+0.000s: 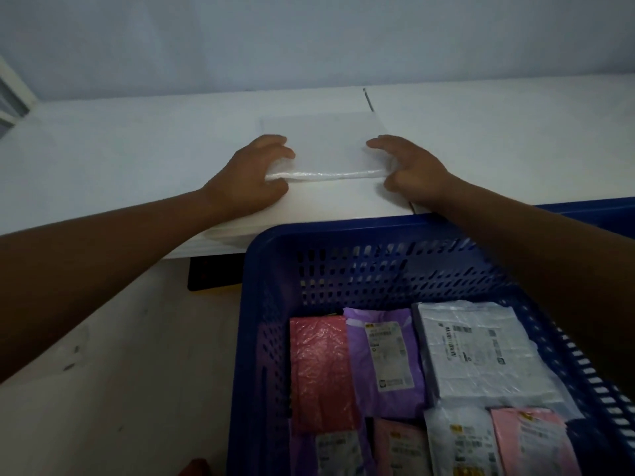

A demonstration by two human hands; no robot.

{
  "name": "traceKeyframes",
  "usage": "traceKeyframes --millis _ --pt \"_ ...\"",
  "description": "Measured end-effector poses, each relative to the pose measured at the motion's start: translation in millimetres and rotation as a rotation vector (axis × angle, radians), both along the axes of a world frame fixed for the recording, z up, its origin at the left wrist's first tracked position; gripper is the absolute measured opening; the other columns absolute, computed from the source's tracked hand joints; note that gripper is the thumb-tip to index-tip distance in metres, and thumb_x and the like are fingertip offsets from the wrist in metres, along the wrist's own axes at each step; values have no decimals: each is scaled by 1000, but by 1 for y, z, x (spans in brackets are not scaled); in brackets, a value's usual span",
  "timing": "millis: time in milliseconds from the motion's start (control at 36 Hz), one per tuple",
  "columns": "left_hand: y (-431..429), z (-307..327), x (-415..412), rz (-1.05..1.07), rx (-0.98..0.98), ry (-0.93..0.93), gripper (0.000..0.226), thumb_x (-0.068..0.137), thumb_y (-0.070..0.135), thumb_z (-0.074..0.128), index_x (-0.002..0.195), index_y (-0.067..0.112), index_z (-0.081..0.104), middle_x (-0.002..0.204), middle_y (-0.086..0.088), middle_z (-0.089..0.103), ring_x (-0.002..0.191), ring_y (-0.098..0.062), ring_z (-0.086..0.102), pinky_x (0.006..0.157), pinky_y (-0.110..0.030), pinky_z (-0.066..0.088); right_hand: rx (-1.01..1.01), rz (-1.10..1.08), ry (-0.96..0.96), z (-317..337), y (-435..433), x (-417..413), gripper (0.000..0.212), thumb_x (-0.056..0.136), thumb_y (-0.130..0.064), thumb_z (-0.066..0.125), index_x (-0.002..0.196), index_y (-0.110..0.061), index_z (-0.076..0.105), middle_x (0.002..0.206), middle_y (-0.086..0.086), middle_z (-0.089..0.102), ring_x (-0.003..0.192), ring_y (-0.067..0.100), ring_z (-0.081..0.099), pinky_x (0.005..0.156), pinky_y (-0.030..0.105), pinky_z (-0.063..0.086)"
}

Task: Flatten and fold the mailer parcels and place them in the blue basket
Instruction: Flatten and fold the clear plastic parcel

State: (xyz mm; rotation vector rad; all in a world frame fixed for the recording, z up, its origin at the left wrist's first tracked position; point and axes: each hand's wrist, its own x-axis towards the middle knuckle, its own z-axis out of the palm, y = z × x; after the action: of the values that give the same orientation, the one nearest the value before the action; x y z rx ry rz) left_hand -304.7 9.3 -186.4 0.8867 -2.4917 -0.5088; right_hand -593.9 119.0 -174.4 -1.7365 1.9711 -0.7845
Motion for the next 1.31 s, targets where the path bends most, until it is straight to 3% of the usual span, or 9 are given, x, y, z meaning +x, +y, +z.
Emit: traceKeyframes --millis 83,167,306,583,750,861,972,1111,1306 --pt "-1 0 1 45 -85 104 35 88 16 63 122 9 64 128 -6 61 118 -14 55 98 -2 30 -74 -55 -54 1 1 -2 69 78 8 54 139 -23 53 149 -2 46 137 15 39 108 20 28" --pt "1 3 2 89 -61 151 26 94 17 64 120 12 64 114 2 66 92 0 56 83 -2 37 -117 -96 -72 -1 1 -5 59 80 9 52 129 -21 62 137 0 57 129 14 48 100 14 33" --pt "7 7 0 134 -5 230 22 97 30 61 112 16 68 105 9 68 81 9 57 80 -6 41 -183 -152 -143 -2 0 -5 28 87 -4 65 108 -21 73 107 -6 68 96 5 61 75 -1 40" --pt "11 11 -2 67 96 154 70 78 49 80 137 30 47 130 15 58 119 6 52 102 -13 36 -286 -286 -425 3 2 -12 10 87 -24 73 94 -19 77 84 -11 70 75 -4 62 69 9 45" --pt "0 5 0 70 26 150 25 94 19 65 119 15 68 114 3 70 105 -8 62 90 -13 44 -288 -269 -473 5 3 -10 12 86 -29 75 92 -18 76 86 -8 72 78 3 65 75 16 50" --pt "-6 6 -1 100 59 131 32 95 29 60 123 15 66 116 4 68 105 -10 62 93 -20 45 -265 -260 -483 6 5 -9 22 86 -33 75 101 -17 78 95 -3 76 87 7 71 84 24 55" --pt "-7 8 -2 161 88 167 20 97 30 57 103 13 65 89 5 63 81 -7 56 74 -26 44 -257 -242 -479 8 5 -4 20 92 -32 68 101 -16 76 92 -6 74 78 -3 66 75 14 51" --pt "-1 12 -3 148 224 314 33 98 31 58 126 15 64 119 5 69 109 -5 66 96 -25 51 -287 -253 -452 10 6 0 13 95 -32 65 94 -23 74 89 -11 71 77 -6 63 75 12 51" --pt "1 15 -3 314 119 311 36 98 41 52 111 9 63 102 1 73 94 -11 70 84 -38 56 -186 -179 -558 11 4 1 8 89 -24 72 82 -20 70 81 -9 69 74 7 66 73 20 48"
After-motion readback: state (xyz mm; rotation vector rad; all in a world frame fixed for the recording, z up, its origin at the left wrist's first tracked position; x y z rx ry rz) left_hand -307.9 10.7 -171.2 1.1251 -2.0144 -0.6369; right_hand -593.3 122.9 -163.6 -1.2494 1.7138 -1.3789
